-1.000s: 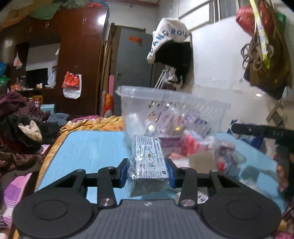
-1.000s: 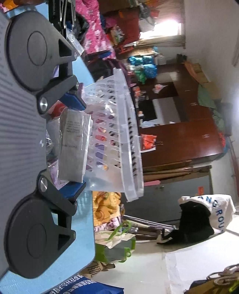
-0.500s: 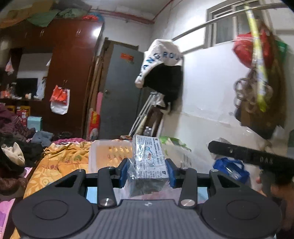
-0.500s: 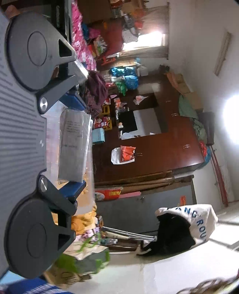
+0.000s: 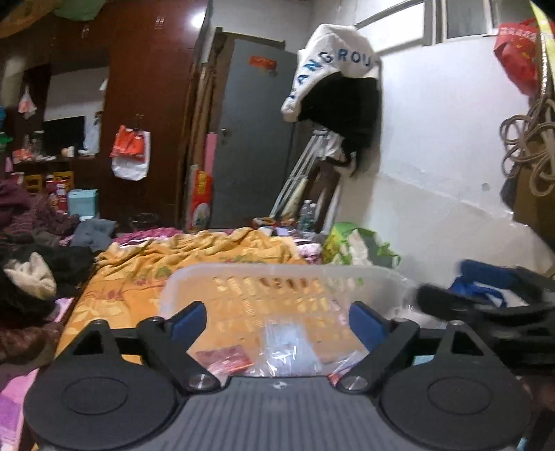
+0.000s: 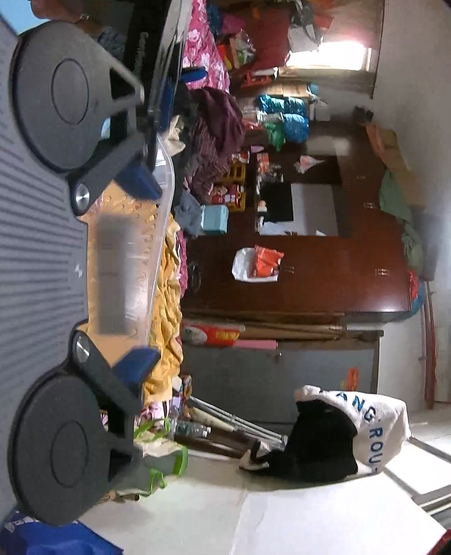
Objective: Organize objects
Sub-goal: 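Carry both items over the white basket and open both tools, then grasp the KENT box with the left tool while the right tool grasps a clear plastic bag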
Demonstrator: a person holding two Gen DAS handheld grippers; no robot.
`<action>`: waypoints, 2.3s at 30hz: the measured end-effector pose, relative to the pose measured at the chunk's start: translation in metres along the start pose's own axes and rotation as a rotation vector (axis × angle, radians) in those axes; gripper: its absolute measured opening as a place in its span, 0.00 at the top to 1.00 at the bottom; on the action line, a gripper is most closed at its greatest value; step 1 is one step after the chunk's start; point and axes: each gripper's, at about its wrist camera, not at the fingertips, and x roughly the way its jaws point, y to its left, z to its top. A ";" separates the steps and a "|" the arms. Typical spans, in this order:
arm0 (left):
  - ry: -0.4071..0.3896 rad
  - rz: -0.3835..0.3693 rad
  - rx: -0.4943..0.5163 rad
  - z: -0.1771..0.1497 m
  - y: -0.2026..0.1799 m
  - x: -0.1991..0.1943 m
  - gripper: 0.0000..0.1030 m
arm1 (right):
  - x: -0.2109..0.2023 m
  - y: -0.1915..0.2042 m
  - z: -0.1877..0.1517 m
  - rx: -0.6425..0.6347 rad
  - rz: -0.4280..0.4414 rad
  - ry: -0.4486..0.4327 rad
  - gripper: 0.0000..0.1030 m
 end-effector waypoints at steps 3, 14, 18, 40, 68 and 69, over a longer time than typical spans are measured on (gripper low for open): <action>-0.050 0.031 0.024 -0.014 0.005 -0.036 0.11 | -0.030 -0.004 -0.006 0.072 0.079 0.032 0.00; -0.046 -0.103 0.027 -0.145 0.005 -0.134 0.11 | -0.137 0.018 -0.137 0.088 0.133 0.176 0.00; -0.059 -0.119 0.040 -0.169 -0.005 -0.140 0.11 | -0.143 0.033 -0.160 0.097 0.214 0.127 0.00; 0.032 -0.028 0.151 -0.207 -0.042 -0.111 0.13 | -0.141 0.020 -0.169 0.076 0.173 0.124 0.54; -0.080 0.006 0.059 -0.180 0.020 -0.138 0.33 | -0.142 0.002 -0.157 0.115 0.125 0.066 0.54; -0.085 -0.002 0.057 -0.180 0.020 -0.138 0.33 | -0.142 0.001 -0.156 0.113 0.124 0.062 0.54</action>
